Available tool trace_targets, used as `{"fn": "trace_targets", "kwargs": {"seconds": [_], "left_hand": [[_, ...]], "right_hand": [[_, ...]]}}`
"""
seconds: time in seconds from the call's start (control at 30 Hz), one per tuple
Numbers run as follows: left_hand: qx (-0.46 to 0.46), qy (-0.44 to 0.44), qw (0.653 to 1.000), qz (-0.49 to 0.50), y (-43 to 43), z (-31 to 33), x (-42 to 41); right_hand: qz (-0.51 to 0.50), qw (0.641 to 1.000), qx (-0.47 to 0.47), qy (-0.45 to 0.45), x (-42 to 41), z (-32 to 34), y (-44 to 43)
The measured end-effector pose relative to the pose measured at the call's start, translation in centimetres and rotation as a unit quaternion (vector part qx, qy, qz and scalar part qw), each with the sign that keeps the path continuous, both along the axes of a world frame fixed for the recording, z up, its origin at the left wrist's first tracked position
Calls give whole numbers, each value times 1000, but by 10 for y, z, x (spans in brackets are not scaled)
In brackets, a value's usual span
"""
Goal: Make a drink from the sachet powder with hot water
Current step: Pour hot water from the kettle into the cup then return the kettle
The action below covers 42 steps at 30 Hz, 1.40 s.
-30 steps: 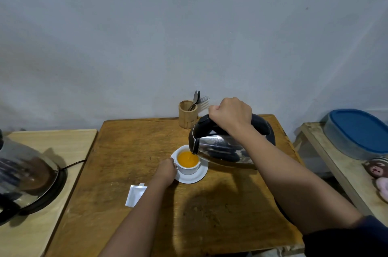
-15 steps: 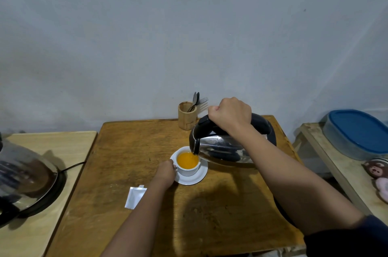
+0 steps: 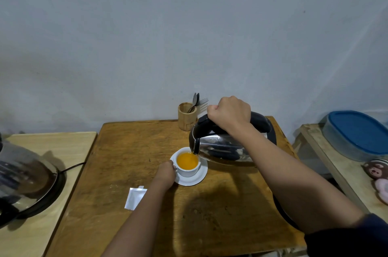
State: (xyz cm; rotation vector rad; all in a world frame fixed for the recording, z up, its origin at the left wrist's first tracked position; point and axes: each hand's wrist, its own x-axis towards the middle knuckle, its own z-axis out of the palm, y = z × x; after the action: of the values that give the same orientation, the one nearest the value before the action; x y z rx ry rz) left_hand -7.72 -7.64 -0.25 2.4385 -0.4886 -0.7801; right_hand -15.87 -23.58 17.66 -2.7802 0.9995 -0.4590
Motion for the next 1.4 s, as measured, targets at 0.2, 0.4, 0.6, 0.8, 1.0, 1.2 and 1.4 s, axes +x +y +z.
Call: {"fn": "trace_targets", "kwargs": {"seconds": [0.2,0.4,0.6,0.8,1.0,1.2,1.4], "left_hand": [[6,-2,1000,-2,1,1,-1],[4,-7,1000,-3,1,0,-1],[16,-12,1000,-7,0,2,-4],[11,-11,1000,-1,-1,2,-5],[13,-10,1000,-5,0,2,-6],[7,-14,1000,-4,1,1,-7],[-57,-15,996,60,0,-11,-12]], "right_hand": [[4,1000,0,5,2,-2,2],[11,1000,-11,-5,0,-2,4],[17,1000,-21,-10,-1,-2,6],[11,1000,-12,-23,-4,-4,6],[-47,996,39,-60,-19,-15,-2],[-174,954,192,-147,-56,-22,-21],[-329,847,312,-276,-113,-34,-48]]}}
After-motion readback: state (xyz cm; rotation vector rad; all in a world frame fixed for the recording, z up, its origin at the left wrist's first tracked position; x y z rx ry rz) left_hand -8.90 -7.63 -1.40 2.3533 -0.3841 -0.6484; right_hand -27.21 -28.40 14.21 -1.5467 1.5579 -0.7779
